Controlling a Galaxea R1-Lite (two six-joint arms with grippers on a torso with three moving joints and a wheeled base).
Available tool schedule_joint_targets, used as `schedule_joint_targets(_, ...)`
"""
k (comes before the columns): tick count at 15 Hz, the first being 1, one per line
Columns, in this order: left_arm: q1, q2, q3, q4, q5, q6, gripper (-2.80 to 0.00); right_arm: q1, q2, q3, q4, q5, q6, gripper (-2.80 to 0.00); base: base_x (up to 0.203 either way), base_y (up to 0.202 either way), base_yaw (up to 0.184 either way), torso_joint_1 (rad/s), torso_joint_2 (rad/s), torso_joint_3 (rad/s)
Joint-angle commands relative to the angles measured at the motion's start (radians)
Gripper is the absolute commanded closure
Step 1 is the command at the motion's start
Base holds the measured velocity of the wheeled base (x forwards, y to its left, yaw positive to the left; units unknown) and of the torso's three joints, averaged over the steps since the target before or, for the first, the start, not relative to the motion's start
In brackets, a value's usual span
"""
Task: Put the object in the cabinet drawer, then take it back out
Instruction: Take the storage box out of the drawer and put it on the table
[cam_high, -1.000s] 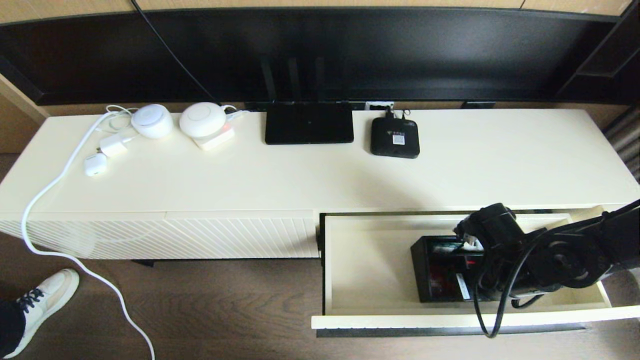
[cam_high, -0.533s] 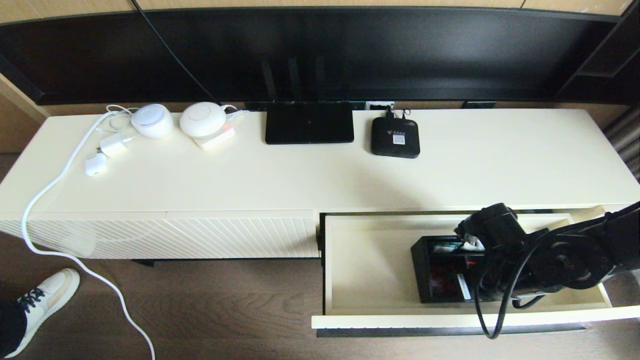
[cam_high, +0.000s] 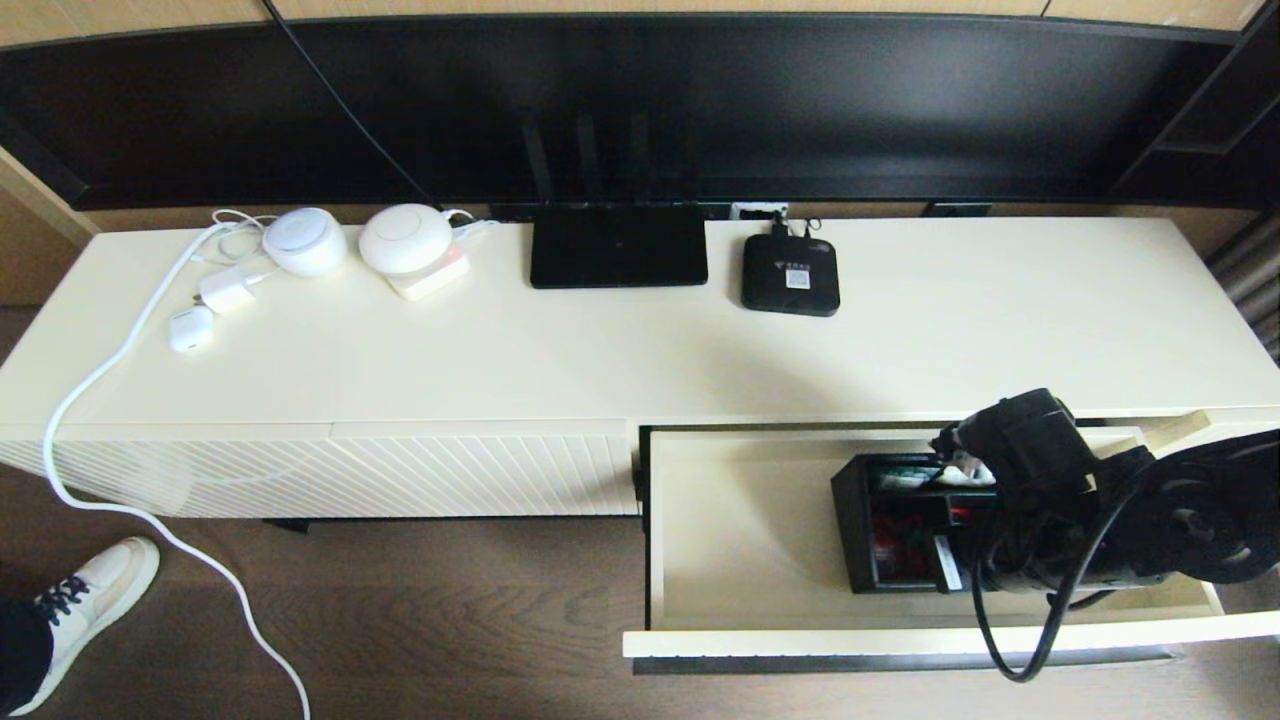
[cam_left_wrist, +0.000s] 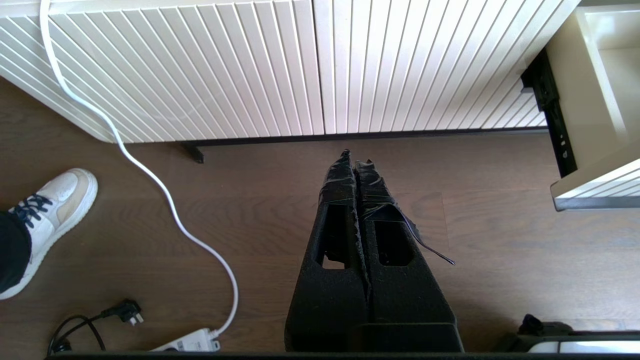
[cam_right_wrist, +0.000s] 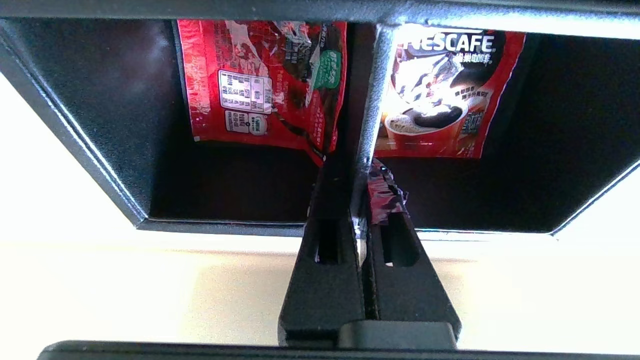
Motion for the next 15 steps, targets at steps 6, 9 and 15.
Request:
schedule_joint_targets(6, 0.0, 0.0, 0.001, 0.001, 0.0, 0.0, 0.0, 0.002, -0.156, 0.039, 0.003, -0.004, -0.005, 0.0, 0.0, 0.0, 0.0, 0.0, 0.0, 0.0)
schedule_joint_targets(9, 0.0, 0.0, -0.001, 0.001, 0.0, 0.0, 0.0, 0.002, -0.201, 0.06, 0.004, -0.006, -0.008, 0.0, 0.0, 0.0, 0.0, 0.0, 0.0, 0.0)
schedule_joint_targets(15, 0.0, 0.002, -0.001, -0.001, 0.0, 0.0, 0.0, 0.002, -0.294, 0.075, 0.064, -0.011, -0.015, 0.0, 0.0, 0.0, 0.0, 0.0, 0.0, 0.0)
